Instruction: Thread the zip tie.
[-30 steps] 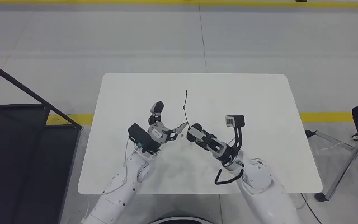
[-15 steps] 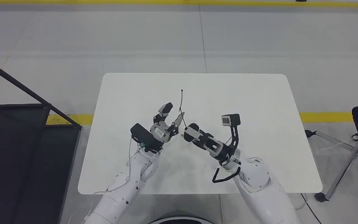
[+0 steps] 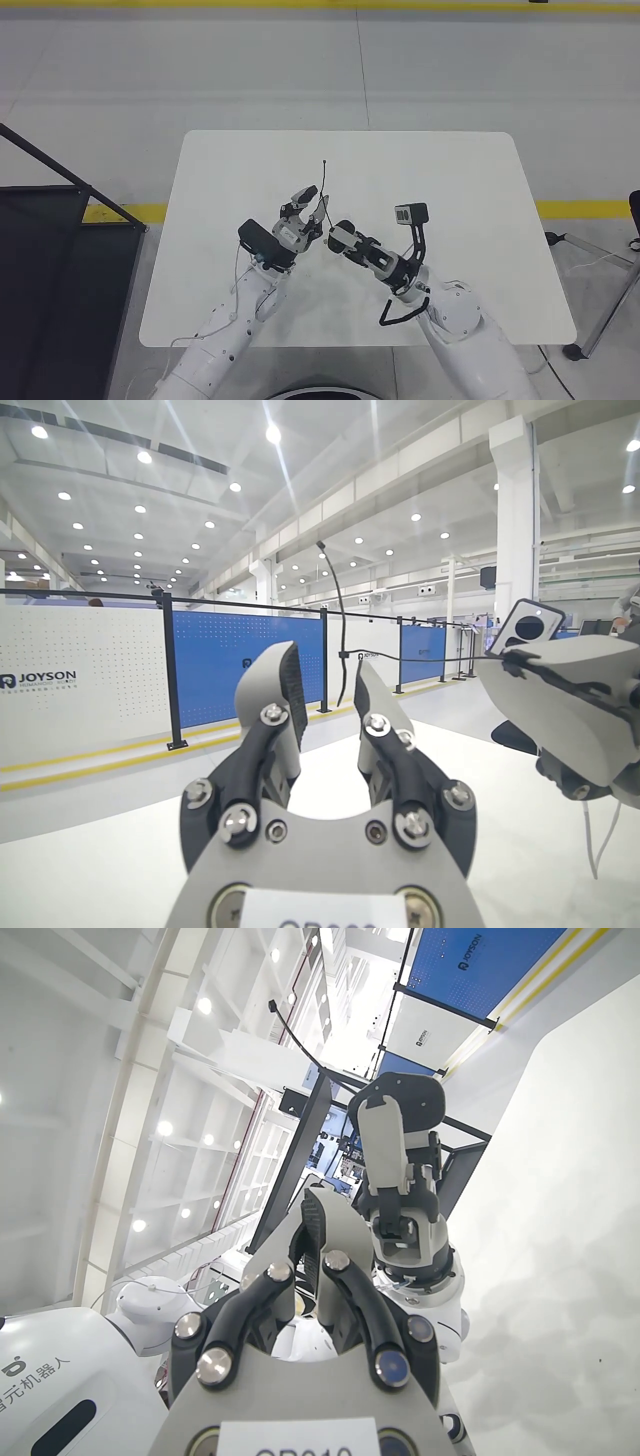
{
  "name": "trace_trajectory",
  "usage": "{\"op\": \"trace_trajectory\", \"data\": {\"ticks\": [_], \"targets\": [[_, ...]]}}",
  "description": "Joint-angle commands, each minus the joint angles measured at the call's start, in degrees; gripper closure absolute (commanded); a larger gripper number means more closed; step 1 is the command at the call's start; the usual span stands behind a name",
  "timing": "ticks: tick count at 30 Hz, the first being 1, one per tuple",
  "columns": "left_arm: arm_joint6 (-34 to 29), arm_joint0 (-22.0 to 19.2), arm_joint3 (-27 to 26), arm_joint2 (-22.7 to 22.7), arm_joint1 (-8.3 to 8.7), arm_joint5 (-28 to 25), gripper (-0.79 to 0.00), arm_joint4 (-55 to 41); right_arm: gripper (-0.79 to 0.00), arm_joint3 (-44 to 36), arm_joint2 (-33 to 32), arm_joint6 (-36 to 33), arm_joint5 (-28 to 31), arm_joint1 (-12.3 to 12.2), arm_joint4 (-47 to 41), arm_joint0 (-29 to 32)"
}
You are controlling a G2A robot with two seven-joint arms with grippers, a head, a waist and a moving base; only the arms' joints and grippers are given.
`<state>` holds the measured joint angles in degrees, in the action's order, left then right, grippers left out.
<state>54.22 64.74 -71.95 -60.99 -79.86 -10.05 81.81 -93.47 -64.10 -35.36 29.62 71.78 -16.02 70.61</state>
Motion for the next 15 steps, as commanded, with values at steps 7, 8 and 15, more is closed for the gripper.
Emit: {"op": "trace_trajectory", "data": {"ticks": [7,8,15], "targets": [[0.47,-0.33,0.60,0.10,-0.26,0.54,-0.139,0.17,0.000,-0.04,-0.02,-0.22,-0.01,0.00,-0.21,0.11],[0.59,-0.34,0.67,0.10,-0.28,0.56,-0.123,0.18,0.000,-0.04,-0.05,-0.23,-0.02,0.00,-0.22,0.10],[0.63,-0.45,1.00,0.08,-0.44,0.52,-0.068,0.23,0.000,-0.03,-0.28,0.13,0.10,0.02,-0.78,0.13]]}}
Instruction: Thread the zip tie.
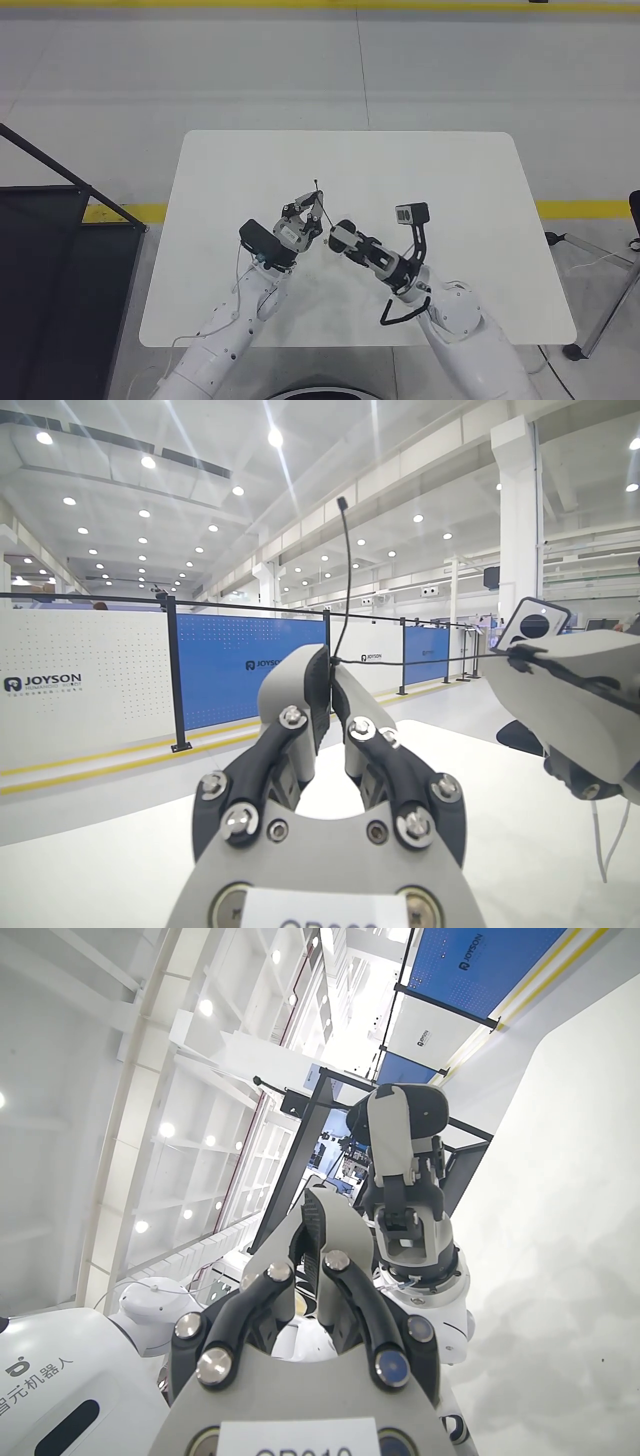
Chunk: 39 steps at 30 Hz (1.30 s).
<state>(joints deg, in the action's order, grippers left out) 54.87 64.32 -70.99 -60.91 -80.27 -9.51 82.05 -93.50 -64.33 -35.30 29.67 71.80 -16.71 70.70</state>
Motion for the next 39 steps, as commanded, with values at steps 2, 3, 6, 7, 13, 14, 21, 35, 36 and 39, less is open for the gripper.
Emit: {"op": "trace_trajectory", "data": {"ticks": [2,3,6,7,13,14,21,35,36,39], "targets": [[-0.13,-0.07,0.14,-0.02,-0.07,-0.04,-0.114,-0.04,0.000,-0.04,-0.08,0.03,0.12,0.01,-0.30,0.08],[-0.13,-0.08,0.16,-0.03,-0.09,-0.04,-0.129,-0.03,0.000,-0.03,-0.10,-0.02,0.13,0.00,-0.34,0.08],[-0.11,-0.10,0.22,-0.07,-0.14,-0.07,-0.142,0.02,0.000,-0.01,-0.15,-0.02,0.17,0.01,-0.48,0.09],[-0.11,-0.10,0.24,-0.08,-0.16,-0.08,-0.135,0.03,0.000,-0.02,-0.16,-0.01,0.18,0.02,-0.53,0.09],[-0.21,-0.06,0.35,-0.13,-0.24,-0.14,-0.132,0.23,0.000,-0.16,-0.30,0.33,0.31,0.05,-0.96,0.25],[-0.19,-0.05,0.35,-0.12,-0.26,-0.22,-0.132,0.22,0.000,-0.18,-0.33,0.35,0.35,0.05,-1.09,0.28],[-0.05,-0.07,0.55,-0.05,-0.30,-0.80,-0.197,0.91,0.000,-0.24,-0.48,0.46,0.50,0.08,-1.47,0.41],[0.40,-0.20,0.99,-0.11,-0.45,-1.24,-0.200,1.26,0.000,-0.03,-0.53,0.64,0.42,0.18,-2.00,0.35],[0.40,-0.21,1.01,-0.12,-0.47,-1.24,-0.197,1.26,0.000,-0.01,-0.53,0.56,0.38,0.18,-1.92,0.33],[0.37,-0.31,1.09,-0.17,-0.52,-1.12,-0.203,1.17,0.000,-0.02,-0.53,0.42,0.16,0.18,-1.92,0.29]]}}
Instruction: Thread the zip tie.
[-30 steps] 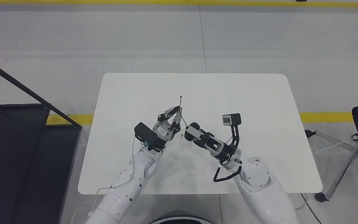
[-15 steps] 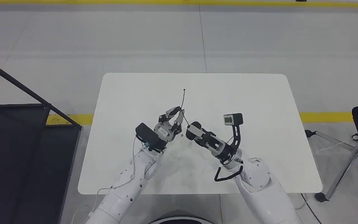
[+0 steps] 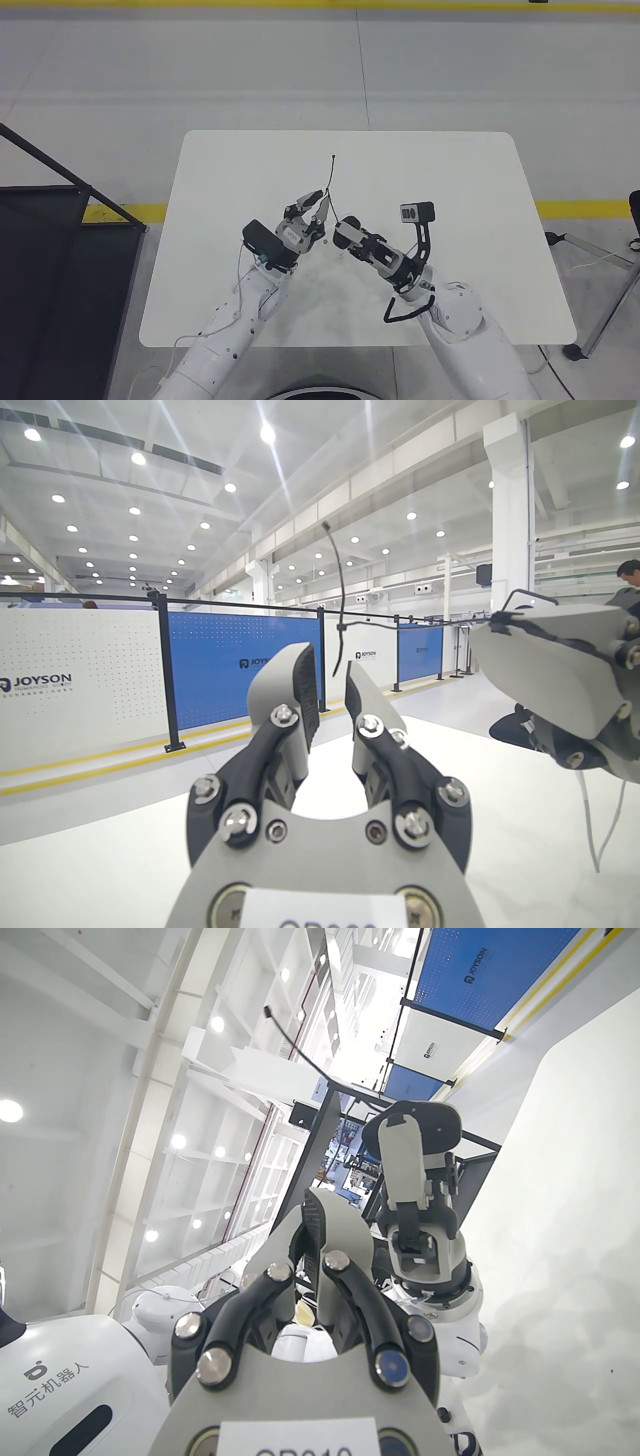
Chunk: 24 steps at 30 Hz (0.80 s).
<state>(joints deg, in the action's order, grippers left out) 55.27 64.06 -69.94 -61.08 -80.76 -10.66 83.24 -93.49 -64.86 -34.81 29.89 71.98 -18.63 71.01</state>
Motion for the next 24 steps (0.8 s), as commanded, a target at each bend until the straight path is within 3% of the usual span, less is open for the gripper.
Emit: {"op": "trace_trajectory", "data": {"ticks": [1,12,19,24], "targets": [[-0.07,-0.06,0.09,0.00,-0.04,0.02,-0.206,-0.03,0.000,-0.02,0.00,-0.14,-0.05,0.00,-0.07,-0.01],[-0.29,-0.33,0.35,0.25,-0.27,0.05,-0.237,0.07,0.000,-0.08,0.07,-0.65,-0.79,0.01,0.28,-0.08],[0.03,-0.38,0.53,0.22,-0.35,-0.11,-0.188,0.13,0.000,0.01,0.04,-0.78,-1.18,0.02,0.24,-0.15],[0.43,-0.31,0.50,0.10,-0.40,-0.11,-0.219,0.05,0.000,0.03,0.08,-0.65,-1.44,0.05,0.44,-0.21]]}}
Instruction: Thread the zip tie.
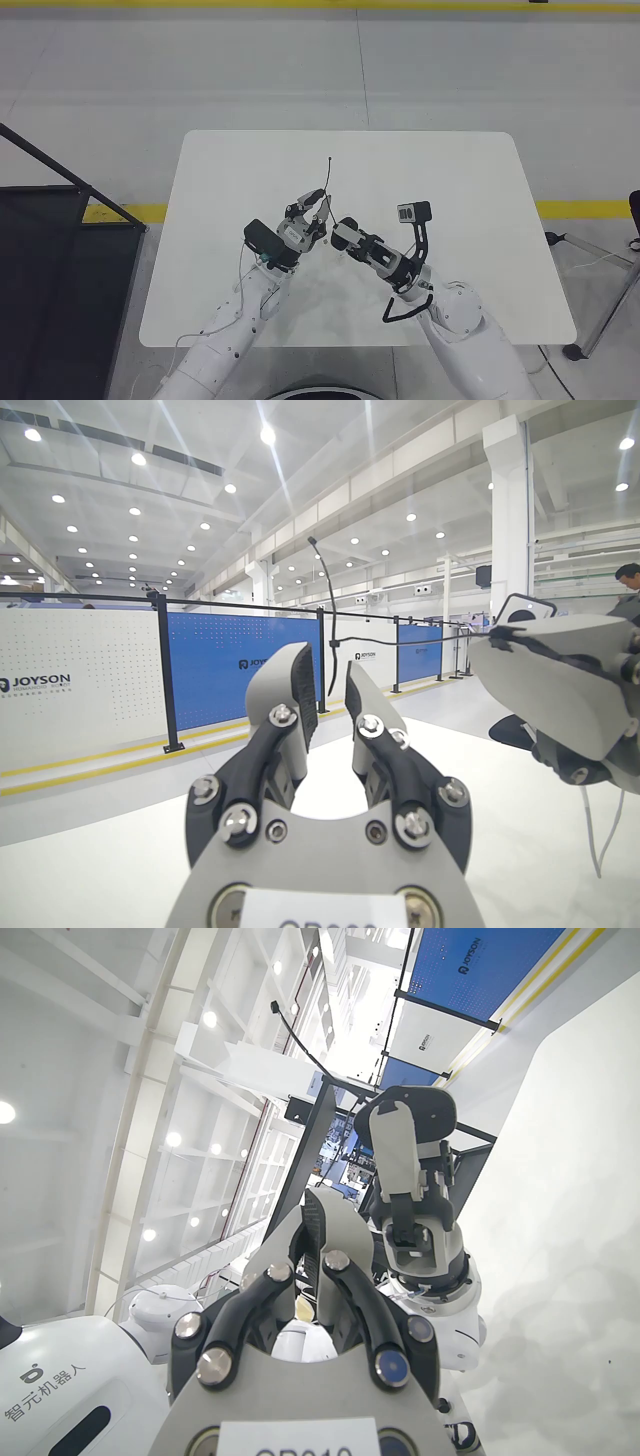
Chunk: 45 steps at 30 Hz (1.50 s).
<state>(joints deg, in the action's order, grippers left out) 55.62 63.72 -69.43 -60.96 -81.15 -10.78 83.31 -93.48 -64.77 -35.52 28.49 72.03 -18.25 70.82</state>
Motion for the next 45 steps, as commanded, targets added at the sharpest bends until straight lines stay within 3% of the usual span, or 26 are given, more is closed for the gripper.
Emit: {"op": "trace_trajectory", "data": {"ticks": [1,9,12,14,27,45], "targets": [[0.13,0.05,-0.01,-0.03,-0.03,0.02,-0.222,-0.08,0.000,0.03,0.02,0.12,-0.10,0.02,0.09,-0.04],[0.05,0.12,0.01,-0.12,-0.12,0.01,-0.151,-0.16,0.000,0.06,0.07,0.27,-0.46,0.06,0.28,-0.12],[0.08,0.11,-0.02,-0.12,-0.14,0.00,-0.028,0.04,0.000,0.07,0.08,0.27,-0.47,0.07,0.29,-0.12],[0.12,0.11,0.01,-0.13,-0.16,-0.01,0.000,0.08,0.000,0.07,0.07,0.26,-0.46,0.08,0.30,-0.11],[1.50,0.88,-0.64,-0.40,0.38,-1.32,0.000,4.46,0.000,-3.19,-1.47,1.26,-0.03,-0.04,-0.09,0.44],[3.06,5.85,-5.38,-2.29,1.99,-0.72,0.000,11.09,0.000,-10.84,-4.51,2.11,1.33,-0.45,-2.11,3.61]]}}
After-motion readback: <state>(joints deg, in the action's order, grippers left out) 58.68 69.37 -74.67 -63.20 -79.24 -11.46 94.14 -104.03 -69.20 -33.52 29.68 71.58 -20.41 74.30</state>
